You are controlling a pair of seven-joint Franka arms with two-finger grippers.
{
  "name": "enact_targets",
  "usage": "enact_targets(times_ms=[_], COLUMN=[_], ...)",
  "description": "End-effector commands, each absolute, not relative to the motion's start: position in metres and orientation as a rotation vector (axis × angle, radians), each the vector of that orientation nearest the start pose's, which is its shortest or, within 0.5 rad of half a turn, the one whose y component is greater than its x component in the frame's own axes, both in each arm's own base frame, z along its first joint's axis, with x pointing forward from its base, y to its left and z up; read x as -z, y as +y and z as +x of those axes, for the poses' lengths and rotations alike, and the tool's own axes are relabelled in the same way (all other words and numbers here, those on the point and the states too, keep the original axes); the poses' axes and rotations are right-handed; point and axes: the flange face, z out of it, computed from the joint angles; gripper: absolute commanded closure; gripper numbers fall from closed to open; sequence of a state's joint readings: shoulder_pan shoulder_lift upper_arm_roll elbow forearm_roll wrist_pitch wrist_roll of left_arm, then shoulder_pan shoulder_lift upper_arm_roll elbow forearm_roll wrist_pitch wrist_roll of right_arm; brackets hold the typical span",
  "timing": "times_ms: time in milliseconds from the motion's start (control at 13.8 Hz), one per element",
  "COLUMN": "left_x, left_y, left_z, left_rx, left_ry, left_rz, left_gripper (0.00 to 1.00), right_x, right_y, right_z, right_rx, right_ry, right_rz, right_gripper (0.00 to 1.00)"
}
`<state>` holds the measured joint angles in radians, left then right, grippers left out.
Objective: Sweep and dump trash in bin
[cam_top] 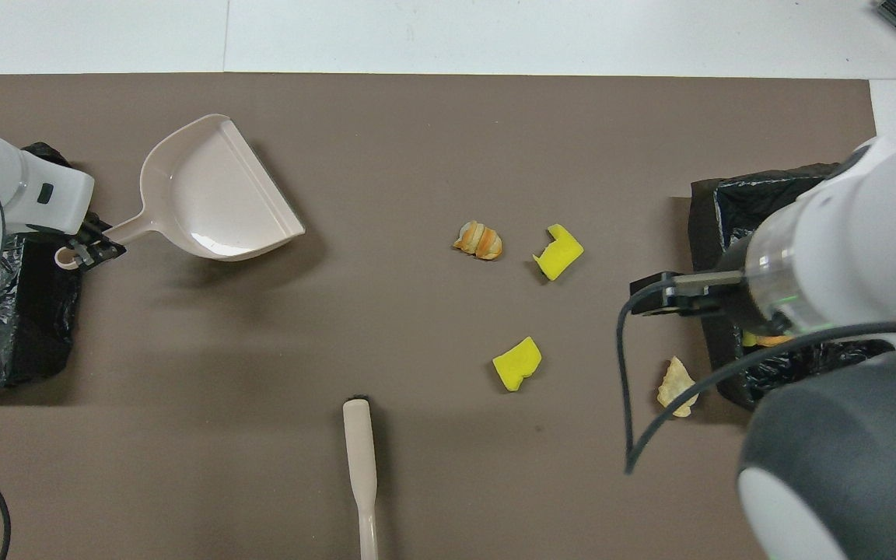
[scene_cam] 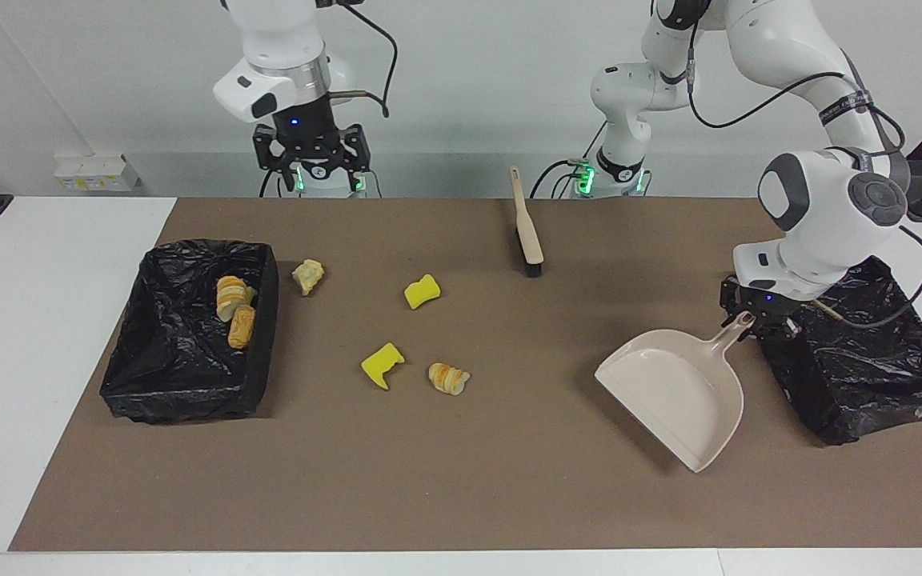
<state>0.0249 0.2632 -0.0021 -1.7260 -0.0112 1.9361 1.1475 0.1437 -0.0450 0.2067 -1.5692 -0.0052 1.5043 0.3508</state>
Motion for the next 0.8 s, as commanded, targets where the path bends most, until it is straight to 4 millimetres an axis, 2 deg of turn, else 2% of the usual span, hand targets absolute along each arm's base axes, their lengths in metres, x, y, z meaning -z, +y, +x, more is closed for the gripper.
enact_targets(times_ms=[0, 73, 218, 436, 509, 655, 727], left_x=[-0.419, -0.417, -0.412, -0.397, -0.391, -0.386, -0.384], left_y=[0.037, 0.041, 0.036, 0.032, 0.031, 0.021, 0.017], left_z=[0.612, 0.605, 0.595, 0.569, 0.562, 0.553, 0.551], left_rx=[-0.069, -0.072, -0.073, -0.155, -0.166, -0.172, -0.179], left_ry=[1.898, 1.948, 2.085, 2.116, 2.123, 2.144, 2.155], left_rz=[-2.578, -2.543, -2.43, -2.344, -2.342, -2.268, -2.253], left_gripper=[1.0, 1.0, 1.0, 1.0, 1.0, 1.0, 1.0], right_x=[-0.629, -0.622, -0.596, -0.537, -0.517, -0.49, -0.468], right_y=[0.231, 0.25, 0.297, 0.372, 0.391, 0.416, 0.435], right_z=[0.462, 0.452, 0.425, 0.371, 0.354, 0.334, 0.32], right_rx=[-0.072, -0.076, -0.089, -0.072, -0.051, -0.025, -0.044], right_ry=[0.006, -0.007, -0.023, 0.014, 0.035, 0.029, 0.007], right_rz=[-3.15, -3.142, -3.153, -3.157, -3.145, -3.11, -3.117], right_gripper=[0.0, 0.0, 0.0, 0.0, 0.0, 0.0, 0.0])
